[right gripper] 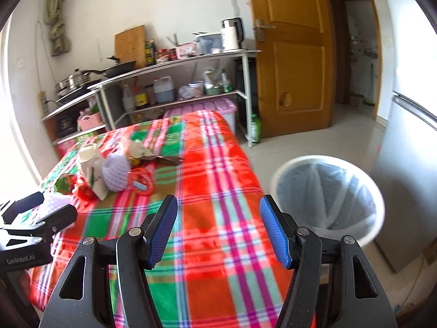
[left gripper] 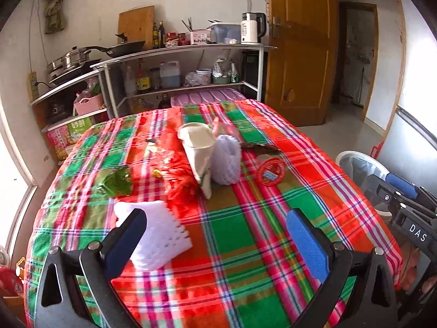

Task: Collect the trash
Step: 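Reach the right gripper to the clear plastic cup and grasp it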

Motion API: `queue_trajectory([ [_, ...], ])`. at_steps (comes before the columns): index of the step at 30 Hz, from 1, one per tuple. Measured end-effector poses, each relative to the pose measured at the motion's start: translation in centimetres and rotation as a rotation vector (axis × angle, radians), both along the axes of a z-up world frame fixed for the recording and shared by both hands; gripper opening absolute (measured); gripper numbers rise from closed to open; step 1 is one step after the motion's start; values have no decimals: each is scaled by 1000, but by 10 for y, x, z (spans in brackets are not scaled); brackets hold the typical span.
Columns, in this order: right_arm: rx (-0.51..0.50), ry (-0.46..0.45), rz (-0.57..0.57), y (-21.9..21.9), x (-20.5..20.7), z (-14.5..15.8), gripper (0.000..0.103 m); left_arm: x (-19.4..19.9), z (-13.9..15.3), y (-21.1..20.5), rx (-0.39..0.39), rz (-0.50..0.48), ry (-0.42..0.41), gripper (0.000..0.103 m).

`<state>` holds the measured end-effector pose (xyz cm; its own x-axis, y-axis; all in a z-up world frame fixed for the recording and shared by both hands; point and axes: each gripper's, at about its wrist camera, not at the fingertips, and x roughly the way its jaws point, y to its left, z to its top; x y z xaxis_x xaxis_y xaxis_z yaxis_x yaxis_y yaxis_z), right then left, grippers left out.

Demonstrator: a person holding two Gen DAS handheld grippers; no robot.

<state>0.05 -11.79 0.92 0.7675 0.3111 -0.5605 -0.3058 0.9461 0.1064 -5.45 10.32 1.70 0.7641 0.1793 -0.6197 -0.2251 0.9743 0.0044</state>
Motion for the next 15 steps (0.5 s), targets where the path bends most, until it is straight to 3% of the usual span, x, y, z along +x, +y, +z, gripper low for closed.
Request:
queue_trajectory([
  [3,35,31,80,17,9,-1,63,-7,-2,26,-23,54,12,103],
  [7,8,47,139,41,20,-6,63,-16,-8,55,-59,117,28,103],
  [10,-5,78,183,58,30,-12,64,-20,-16,77,-142,141,42,103],
  [15,30,93,275,76,41,-13,64,-26,-24,98,-200,173,32,103],
])
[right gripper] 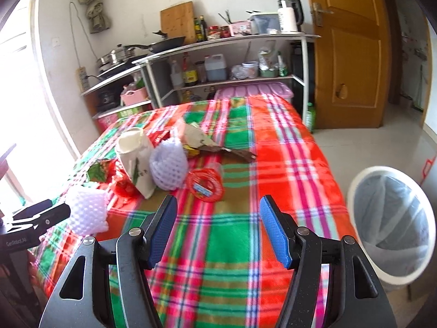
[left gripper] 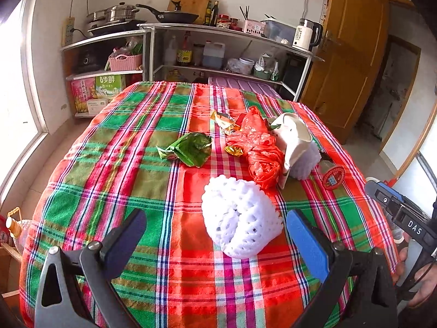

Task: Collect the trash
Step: 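Reach the right gripper to the clear plastic cup and grasp it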

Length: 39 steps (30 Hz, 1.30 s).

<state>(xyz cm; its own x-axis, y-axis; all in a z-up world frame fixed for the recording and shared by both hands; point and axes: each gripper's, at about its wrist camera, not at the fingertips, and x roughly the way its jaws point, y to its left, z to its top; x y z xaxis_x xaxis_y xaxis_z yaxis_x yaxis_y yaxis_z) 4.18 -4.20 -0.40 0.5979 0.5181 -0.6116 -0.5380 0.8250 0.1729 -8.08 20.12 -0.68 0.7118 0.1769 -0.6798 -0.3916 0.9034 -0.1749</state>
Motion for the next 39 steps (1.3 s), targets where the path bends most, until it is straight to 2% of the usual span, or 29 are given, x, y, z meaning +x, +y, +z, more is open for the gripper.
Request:
queue_trajectory([
  [7,-42,53,60,25,17,-5,64,11,-10,12,-21,-8,33,103],
  [18,-103,158,37,48,55,-15,64,32,-29,19,-88,-11,103,103],
  [23,-119,199,37,61,71,-22,64,33,-33,21,-119,-7,96,102],
  [26,-141,200,12,62,75,-24,64,34,-32,18,-120,-18,89,95],
  [32,-135,222,-19,55,81,-27,64,40,-30,12,-124,-57,87,72],
  [33,-132,223,-17,54,80,-27,62,41,-30,11,-125,-63,87,67],
  [36,-119,228,-19,53,78,-27,46,42,-27,7,-123,-78,82,55],
  [39,-103,238,-22,50,78,-28,45,41,-24,4,-110,-85,74,47],
])
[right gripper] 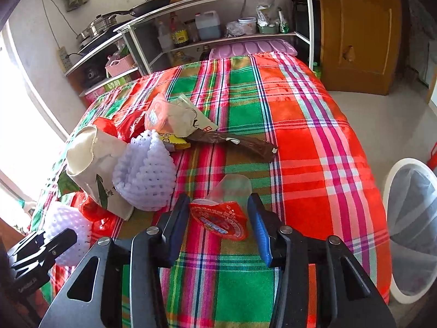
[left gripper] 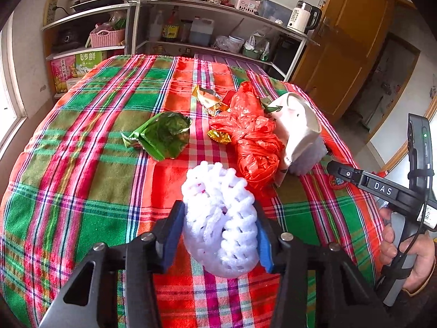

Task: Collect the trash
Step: 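Reach the right gripper to the clear plastic cup and grasp it, then carry the cup to the bin with the right gripper while the left gripper carries a white foam net there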

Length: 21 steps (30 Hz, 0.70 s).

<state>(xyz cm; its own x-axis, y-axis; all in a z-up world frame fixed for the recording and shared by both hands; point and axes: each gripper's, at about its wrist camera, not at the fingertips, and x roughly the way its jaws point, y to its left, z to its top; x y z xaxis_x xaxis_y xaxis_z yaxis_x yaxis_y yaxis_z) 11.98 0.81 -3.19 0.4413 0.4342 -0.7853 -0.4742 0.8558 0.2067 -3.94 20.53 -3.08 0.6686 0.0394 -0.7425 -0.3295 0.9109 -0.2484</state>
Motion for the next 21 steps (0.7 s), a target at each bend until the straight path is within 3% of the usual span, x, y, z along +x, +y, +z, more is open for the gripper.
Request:
queue_trajectory([
  [8,29,-23,-12,-9,-6,6,44,-2,6,-6,17,-11,-17,35],
  [21,106,-104,-31,-46,-30,39,44,2,46,-55,128,-126,-109,35],
])
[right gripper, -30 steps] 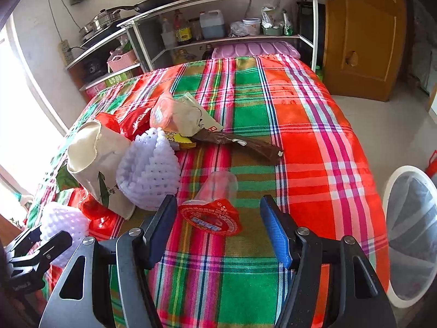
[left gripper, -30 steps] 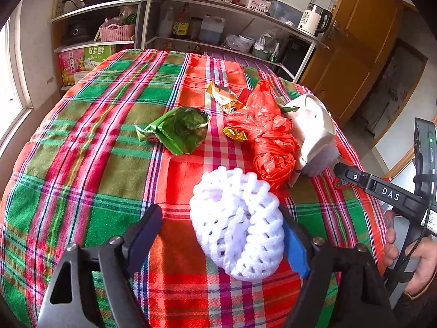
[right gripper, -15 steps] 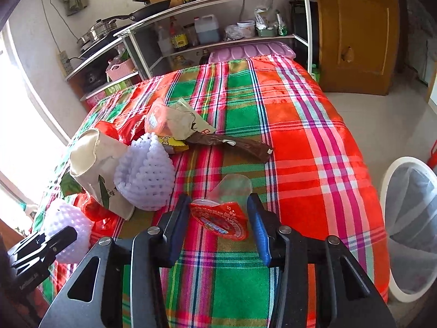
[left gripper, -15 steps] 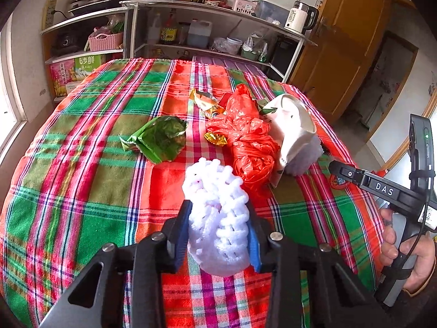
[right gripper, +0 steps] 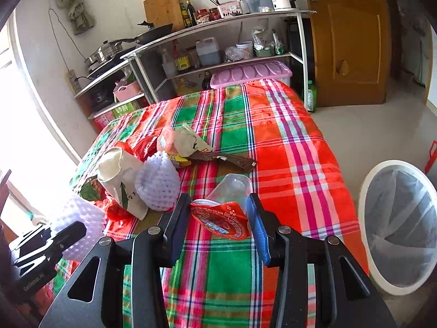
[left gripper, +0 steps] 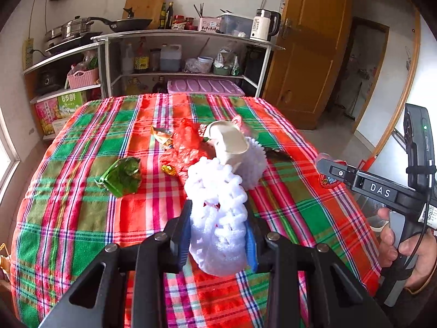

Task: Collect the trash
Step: 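Carry the cup to the bin with the right gripper while the left gripper carries a white foam net there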

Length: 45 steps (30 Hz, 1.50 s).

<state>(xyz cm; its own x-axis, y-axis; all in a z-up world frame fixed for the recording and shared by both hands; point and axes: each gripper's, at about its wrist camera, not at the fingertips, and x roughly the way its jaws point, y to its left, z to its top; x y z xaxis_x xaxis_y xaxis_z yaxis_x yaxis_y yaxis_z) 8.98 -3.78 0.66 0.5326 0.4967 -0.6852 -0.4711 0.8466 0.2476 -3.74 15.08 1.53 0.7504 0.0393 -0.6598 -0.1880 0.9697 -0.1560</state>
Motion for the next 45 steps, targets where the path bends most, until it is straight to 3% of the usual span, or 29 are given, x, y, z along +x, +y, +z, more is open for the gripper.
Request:
queue_trajectory([
  [10,17,-94,-109,-61,-15,35,44,31,20,-54,36,-142,-44,35],
  [26,-41,-122,-375,-184,-5,40,44,116,24,-168,21,-419,-41,35],
  [33,-79,-85,-456,-226,5,25,44,147,16,-215,36,-512,-16,35],
  [45,-132,37,-496,-264,34,-29,44,178,-23,-281,59,-623,109,35],
])
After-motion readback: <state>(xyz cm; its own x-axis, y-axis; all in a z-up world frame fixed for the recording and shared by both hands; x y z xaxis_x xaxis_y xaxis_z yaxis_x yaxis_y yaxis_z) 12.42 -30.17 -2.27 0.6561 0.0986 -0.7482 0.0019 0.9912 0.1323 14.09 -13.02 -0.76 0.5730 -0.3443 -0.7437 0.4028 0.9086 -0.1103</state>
